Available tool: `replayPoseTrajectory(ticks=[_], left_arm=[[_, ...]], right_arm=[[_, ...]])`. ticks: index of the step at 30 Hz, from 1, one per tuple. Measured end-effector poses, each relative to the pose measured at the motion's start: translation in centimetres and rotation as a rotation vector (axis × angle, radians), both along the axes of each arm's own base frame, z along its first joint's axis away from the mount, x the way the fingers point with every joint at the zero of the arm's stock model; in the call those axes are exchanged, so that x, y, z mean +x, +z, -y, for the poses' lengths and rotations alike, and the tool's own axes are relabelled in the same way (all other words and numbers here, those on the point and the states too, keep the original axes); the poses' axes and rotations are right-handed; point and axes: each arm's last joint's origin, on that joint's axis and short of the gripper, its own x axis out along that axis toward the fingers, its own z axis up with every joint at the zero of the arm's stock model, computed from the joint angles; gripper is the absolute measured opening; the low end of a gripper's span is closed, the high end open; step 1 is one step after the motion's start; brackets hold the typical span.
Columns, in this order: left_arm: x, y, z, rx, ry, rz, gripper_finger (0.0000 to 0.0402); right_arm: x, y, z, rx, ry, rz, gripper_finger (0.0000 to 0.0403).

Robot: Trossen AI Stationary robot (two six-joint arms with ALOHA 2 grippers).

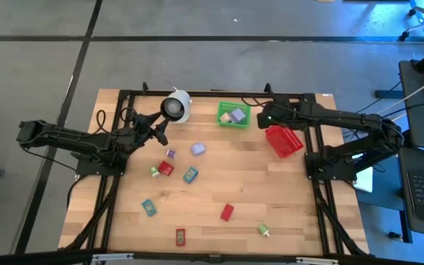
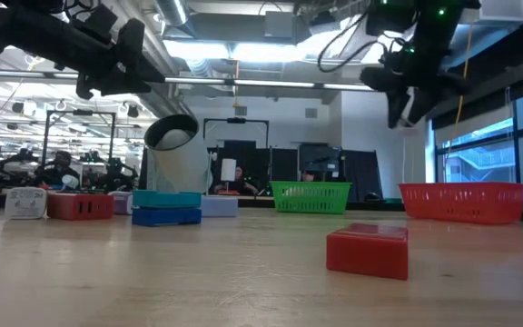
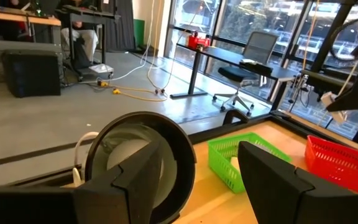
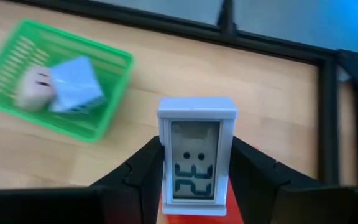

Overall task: Pick & Place Office items
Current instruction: Put the white digital timer into the red bin

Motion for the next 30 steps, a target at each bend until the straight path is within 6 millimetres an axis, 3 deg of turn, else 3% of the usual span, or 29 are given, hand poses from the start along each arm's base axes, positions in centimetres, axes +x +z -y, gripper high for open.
replayPoseTrajectory(ticks=[4,14,22,30], left_arm=[[0.0,0.0,0.0,-0.015,0.001,0.019,0.0208],[0.0,0.0,0.0,-0.016,0.003,0.021,0.0208],[0.0,0.0,0.0,-0.022,0.011,0.03,0.0208],[0.0,0.0,0.0,-0.069,0.016,0.091,0.0208]], right_arm=[[-0.8,-0.6,0.4,0.017,-0.03,-0.058,0.0155],[-2.9,-5.7,0.2,0.151,-0.152,-0.132,0.0155],[-3.6,-8.5,-0.3,0.217,-0.177,-0.098,0.0155],[-4.0,-9.8,-0.5,0.249,-0.183,-0.087,0.0157]])
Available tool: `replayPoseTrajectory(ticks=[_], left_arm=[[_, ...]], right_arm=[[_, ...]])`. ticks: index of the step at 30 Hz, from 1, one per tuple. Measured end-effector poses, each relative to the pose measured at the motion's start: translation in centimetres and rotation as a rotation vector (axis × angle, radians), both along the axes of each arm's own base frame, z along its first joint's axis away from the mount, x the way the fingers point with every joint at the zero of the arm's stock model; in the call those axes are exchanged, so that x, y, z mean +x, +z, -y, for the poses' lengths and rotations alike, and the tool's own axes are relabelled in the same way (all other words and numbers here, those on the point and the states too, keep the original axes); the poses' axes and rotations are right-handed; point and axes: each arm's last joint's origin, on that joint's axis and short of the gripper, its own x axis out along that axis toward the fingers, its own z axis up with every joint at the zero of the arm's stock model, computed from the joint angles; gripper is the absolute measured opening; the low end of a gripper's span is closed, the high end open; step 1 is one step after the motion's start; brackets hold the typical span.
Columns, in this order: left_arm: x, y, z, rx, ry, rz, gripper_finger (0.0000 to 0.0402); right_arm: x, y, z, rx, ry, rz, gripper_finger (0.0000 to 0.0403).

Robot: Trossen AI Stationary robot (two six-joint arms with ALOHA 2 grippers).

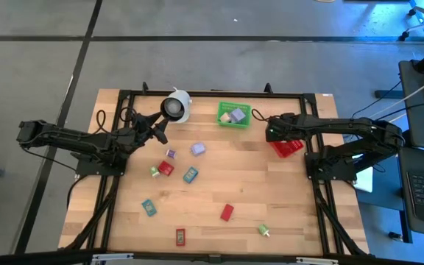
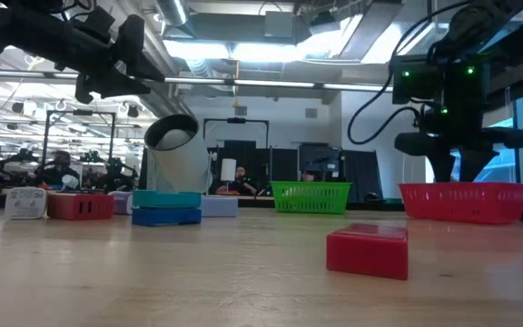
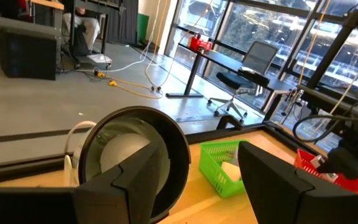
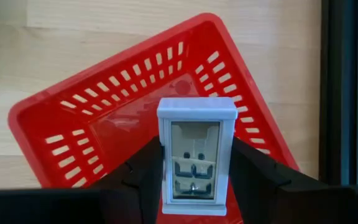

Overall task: Pick & Place Office items
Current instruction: Put the white digital timer into the red bin, then put the purple charger adapter into the green bin

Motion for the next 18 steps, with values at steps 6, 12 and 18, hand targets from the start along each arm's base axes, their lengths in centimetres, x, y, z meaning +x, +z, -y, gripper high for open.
replayPoseTrajectory(ticks=[6,12,18], left_arm=[[0.01,0.0,0.0,-0.024,0.002,0.031,0.0208],[0.01,0.0,0.0,-0.014,0.0,0.017,0.0208],[0.27,-0.07,0.24,-0.015,-0.127,-0.004,0.0208]], right_arm=[[0.03,-0.03,-0.04,0.017,0.02,0.001,0.0192],[0.09,-0.04,-0.02,0.017,0.042,-0.002,0.0234],[0.12,-0.05,-0.04,0.027,0.066,-0.005,0.0259]])
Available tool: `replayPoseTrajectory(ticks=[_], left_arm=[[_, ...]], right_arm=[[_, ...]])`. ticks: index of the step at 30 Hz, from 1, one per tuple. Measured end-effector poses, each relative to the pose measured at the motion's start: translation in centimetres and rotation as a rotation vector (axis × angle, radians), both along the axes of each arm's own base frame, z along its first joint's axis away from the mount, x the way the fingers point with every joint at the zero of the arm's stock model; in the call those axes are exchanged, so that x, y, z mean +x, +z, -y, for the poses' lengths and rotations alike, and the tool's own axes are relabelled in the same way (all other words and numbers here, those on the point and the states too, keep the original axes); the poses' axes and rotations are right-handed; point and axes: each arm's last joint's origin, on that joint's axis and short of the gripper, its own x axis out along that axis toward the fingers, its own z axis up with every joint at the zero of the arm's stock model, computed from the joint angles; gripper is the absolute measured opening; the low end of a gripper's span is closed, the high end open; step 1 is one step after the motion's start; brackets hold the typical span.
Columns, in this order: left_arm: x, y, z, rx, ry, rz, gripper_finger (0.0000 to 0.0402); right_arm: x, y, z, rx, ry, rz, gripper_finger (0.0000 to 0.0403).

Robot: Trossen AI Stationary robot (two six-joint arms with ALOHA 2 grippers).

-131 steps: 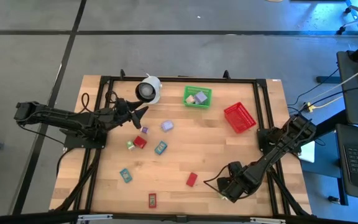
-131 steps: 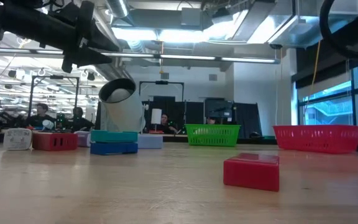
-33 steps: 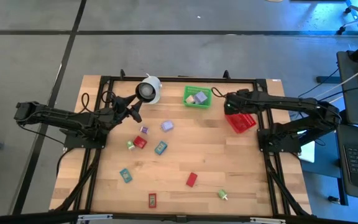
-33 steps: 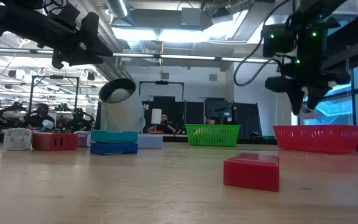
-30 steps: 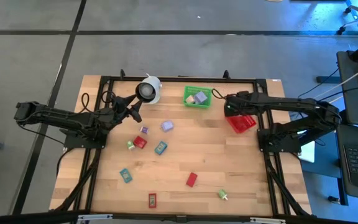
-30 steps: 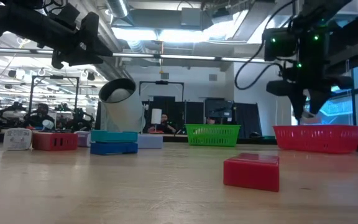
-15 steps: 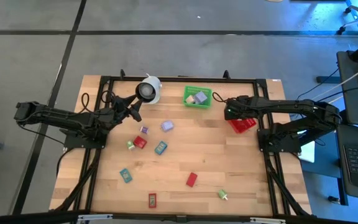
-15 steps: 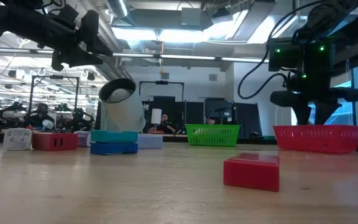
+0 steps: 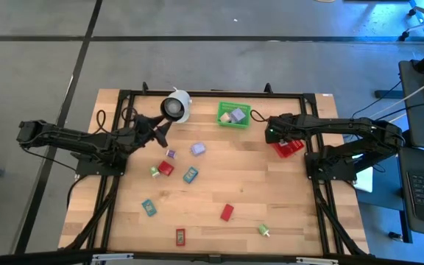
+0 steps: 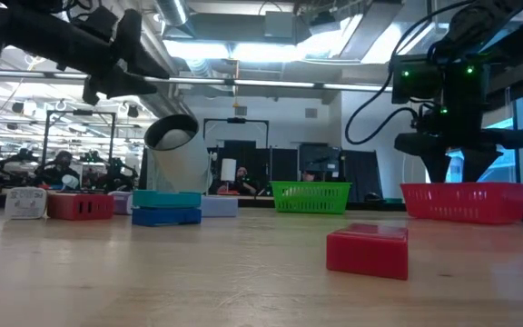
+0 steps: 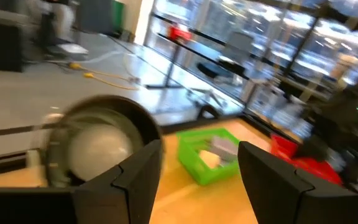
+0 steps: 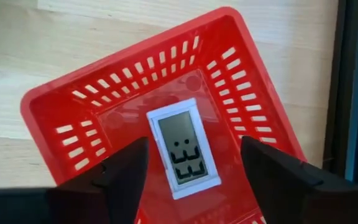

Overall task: Pick & Place Office items
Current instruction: Put the purple charger adapter into the green bin

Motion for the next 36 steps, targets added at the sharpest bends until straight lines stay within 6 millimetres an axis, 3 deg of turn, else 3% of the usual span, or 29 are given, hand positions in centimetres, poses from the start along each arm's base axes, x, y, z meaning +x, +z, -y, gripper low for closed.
replayPoseTrajectory(ticks=[5,12,22,25,36], left_arm=[[0.4,-0.7,0.6,-0.012,-0.262,-0.089,0.0208],[0.3,-3.0,1.5,-0.109,-0.58,-0.316,0.0208],[0.5,-5.2,1.5,0.209,-0.698,-0.711,0.0208],[0.7,-5.8,1.5,0.235,-0.724,-0.777,0.0208],[1.4,-8.6,0.9,0.252,-0.754,-1.007,0.0208]], right_arm=[[0.5,0.6,0.1,0.024,0.058,0.019,0.0265],[2.4,3.7,0.6,-0.062,0.127,0.087,0.0261],[5.0,10.2,1.2,-0.22,0.321,0.182,0.026],[5.3,11.5,1.3,-0.242,0.345,0.212,0.026],[5.7,12.2,0.6,-0.266,0.372,0.226,0.026]])
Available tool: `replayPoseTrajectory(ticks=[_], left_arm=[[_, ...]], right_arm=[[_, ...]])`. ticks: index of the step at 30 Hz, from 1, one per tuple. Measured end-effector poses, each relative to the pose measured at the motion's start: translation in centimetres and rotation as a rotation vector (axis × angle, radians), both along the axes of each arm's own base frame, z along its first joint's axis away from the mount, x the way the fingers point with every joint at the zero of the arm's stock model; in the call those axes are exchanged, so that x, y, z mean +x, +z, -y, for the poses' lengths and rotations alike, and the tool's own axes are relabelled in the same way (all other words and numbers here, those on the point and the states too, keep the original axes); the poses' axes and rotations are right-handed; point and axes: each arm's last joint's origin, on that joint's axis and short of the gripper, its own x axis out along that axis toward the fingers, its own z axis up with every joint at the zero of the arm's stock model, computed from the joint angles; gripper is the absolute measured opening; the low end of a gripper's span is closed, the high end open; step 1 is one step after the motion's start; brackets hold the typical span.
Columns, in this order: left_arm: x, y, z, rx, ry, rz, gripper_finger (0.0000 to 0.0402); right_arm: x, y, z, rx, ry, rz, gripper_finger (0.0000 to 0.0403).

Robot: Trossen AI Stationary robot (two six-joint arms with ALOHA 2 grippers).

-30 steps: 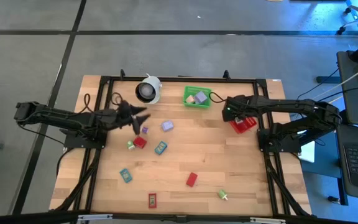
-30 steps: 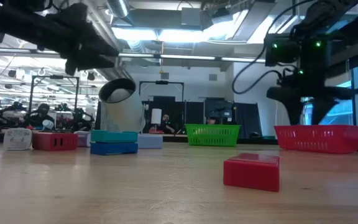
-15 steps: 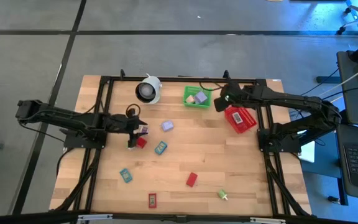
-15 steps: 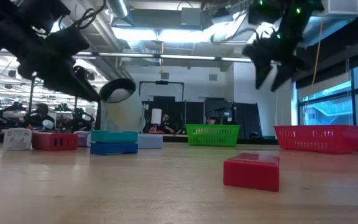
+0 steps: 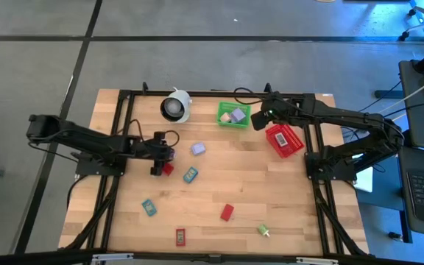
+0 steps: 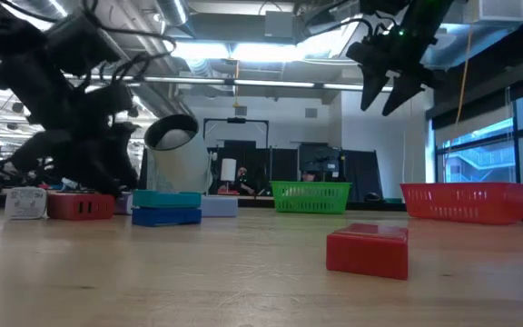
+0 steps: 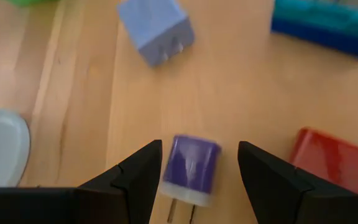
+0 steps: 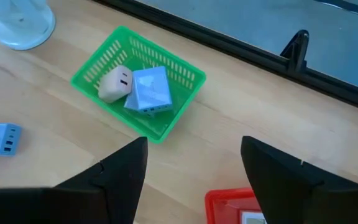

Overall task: Pick & Place Office items
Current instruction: Put the purple charger adapter into the green bin

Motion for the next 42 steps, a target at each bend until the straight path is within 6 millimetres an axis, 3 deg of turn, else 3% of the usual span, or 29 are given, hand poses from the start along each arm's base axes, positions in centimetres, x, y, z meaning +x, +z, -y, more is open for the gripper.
replayPoseTrajectory(ticks=[11,17,20,23,27,34,38,42], left_arm=[[0.7,-1.5,-0.9,-0.12,0.083,-0.033,0.02],[1.0,-1.5,-0.9,-0.173,0.15,0.012,0.0135],[1.5,-0.9,-0.9,-0.221,0.169,0.101,0.0128],[2.4,0.6,-1.0,-0.269,0.191,0.29,0.0128],[3.7,4.3,-1.1,-0.268,0.131,0.679,0.0128],[2.7,11.7,-1.2,0.082,0.009,1.376,0.0137],[2.6,13.5,-1.2,0.125,0.015,1.488,0.0136],[4.5,13.8,-1.3,0.112,0.0,1.332,0.0136]], right_arm=[[0.2,0.0,-0.5,-0.002,0.019,-0.001,0.026],[0.3,0.0,-0.8,-0.002,0.034,-0.001,0.026],[0.3,0.0,-0.8,-0.003,0.033,-0.001,0.026],[0.2,0.0,-0.8,-0.011,0.028,-0.003,0.026],[0.2,0.0,-0.8,-0.014,0.024,-0.003,0.026],[0.1,0.1,-0.6,-0.071,-0.036,-0.005,0.026],[0.4,0.3,-0.5,-0.073,-0.037,0.036,0.026],[1.7,1.1,-0.5,-0.02,-0.013,0.228,0.026]])
